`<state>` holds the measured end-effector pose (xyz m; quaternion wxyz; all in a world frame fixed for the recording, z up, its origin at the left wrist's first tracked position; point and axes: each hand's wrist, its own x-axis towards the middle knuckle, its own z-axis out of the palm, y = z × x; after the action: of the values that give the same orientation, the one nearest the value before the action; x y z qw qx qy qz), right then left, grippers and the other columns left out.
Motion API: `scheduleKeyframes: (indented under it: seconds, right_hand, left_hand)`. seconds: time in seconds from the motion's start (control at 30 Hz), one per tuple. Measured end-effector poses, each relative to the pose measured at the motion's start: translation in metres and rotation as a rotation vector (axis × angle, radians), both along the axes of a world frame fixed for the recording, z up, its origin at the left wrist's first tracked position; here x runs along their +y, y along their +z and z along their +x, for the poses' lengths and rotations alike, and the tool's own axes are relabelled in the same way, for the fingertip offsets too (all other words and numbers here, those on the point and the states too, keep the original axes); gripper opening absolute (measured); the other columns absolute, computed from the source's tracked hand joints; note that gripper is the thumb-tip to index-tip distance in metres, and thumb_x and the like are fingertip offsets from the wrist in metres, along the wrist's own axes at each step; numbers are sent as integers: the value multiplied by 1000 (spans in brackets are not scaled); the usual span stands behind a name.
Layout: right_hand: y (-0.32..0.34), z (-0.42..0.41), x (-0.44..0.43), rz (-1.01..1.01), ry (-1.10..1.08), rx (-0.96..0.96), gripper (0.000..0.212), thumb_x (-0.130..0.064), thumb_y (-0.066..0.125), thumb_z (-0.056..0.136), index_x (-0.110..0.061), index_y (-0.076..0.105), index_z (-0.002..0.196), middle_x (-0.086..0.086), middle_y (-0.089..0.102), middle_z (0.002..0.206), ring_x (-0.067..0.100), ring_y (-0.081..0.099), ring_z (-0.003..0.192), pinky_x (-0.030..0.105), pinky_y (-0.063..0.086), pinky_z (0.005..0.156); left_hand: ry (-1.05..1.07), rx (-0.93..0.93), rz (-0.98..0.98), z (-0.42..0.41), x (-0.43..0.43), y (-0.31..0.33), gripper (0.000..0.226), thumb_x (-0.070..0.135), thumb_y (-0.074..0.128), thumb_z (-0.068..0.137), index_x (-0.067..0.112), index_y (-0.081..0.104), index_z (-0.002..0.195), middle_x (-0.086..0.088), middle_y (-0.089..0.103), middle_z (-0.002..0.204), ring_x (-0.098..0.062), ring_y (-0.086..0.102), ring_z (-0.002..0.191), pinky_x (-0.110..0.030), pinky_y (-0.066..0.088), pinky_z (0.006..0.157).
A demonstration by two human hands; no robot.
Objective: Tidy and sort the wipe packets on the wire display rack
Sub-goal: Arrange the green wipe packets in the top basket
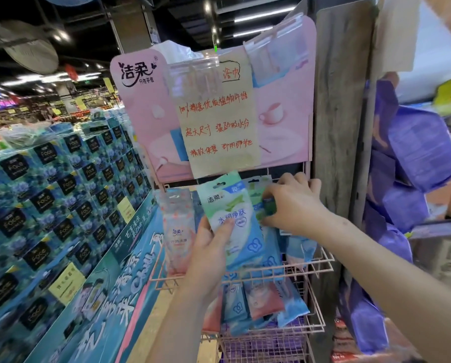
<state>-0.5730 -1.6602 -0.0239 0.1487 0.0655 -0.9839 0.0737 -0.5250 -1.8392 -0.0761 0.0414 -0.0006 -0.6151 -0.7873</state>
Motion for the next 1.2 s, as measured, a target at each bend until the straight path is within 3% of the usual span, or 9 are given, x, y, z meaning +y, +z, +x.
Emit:
scheduleKeyframes:
  seconds: [0.1, 0.23, 0.3, 0.4, 0.53, 0.67, 0.87, 1.07, 1.2]
  right_hand:
    - [10, -1, 7, -260, 40, -8, 52, -31, 58, 87, -35, 52, 138, -6, 57, 123, 24, 43, 120, 39, 23, 91]
    - [15, 6, 5, -505, 254, -157, 68, -36, 58, 85, -39, 37, 150, -13, 63, 126, 21, 57, 117, 46, 28, 114]
    - [14, 7, 1, -412, 263, -132, 66, -46, 64, 83, -40, 42, 144, -17, 63, 117, 20, 58, 116, 46, 30, 111]
    - [13, 6, -1, -219, 197, 11, 50, -49, 69, 84, -36, 52, 129, -21, 56, 94, 18, 51, 105, 39, 24, 92]
    - [11, 2, 2, -122, 229, -36, 52, -50, 69, 84, -36, 51, 131, -11, 60, 127, 21, 47, 119, 42, 22, 92]
    - [14, 0, 3, 17, 256, -159, 73, -54, 69, 81, -45, 40, 146, -4, 49, 147, 27, 38, 128, 48, 22, 103]
    - [13, -1, 2, 150, 225, -158, 73, -53, 63, 85, -34, 36, 151, 1, 47, 143, 29, 37, 130, 48, 24, 106]
    - [13, -6, 3, 99, 264, -197, 74, -45, 64, 82, -25, 38, 149, 3, 40, 142, 27, 35, 126, 43, 27, 103]
    - [16, -8, 8, 64, 320, -254, 68, -49, 67, 72, -26, 47, 132, -4, 47, 121, 22, 37, 116, 41, 29, 98]
  left_hand:
    - [-10, 2, -138, -4, 9, -9, 17, 17, 60, 104, 26, 61, 119, 10, 80, 112, -7, 75, 104, -26, 60, 86]
    - [3, 9, -332, -10, 12, -11, 18, 33, 66, 101, 28, 64, 119, 6, 79, 113, -13, 74, 108, -42, 57, 99]
    - [16, 7, -494, -11, 14, -12, 21, 46, 66, 98, 33, 63, 115, 6, 75, 112, -13, 71, 107, -39, 56, 96]
    - [144, -11, -776, -12, 13, -14, 59, 70, 70, 81, 41, 53, 129, 2, 55, 123, -19, 58, 115, -43, 49, 104]
    - [-70, -172, -649, -10, 12, -9, 94, 47, 82, 76, 47, 21, 147, 6, 68, 121, -11, 67, 108, -33, 50, 91]
    - [-110, -247, -750, -26, 12, 2, 72, 36, 91, 68, 18, 49, 124, 2, 72, 104, -11, 68, 92, -38, 56, 81]
    - [-172, -217, -786, -36, 8, 2, 62, 44, 89, 46, 21, 75, 102, 0, 81, 94, -17, 76, 87, -40, 60, 88]
    - [-138, -191, -731, -34, 10, 2, 64, 34, 93, 53, 25, 62, 109, 2, 77, 101, -17, 74, 93, -41, 61, 86]
    - [-52, -110, -675, -24, 12, -6, 69, 21, 96, 57, 32, 54, 111, 8, 75, 102, -12, 73, 94, -39, 60, 86]
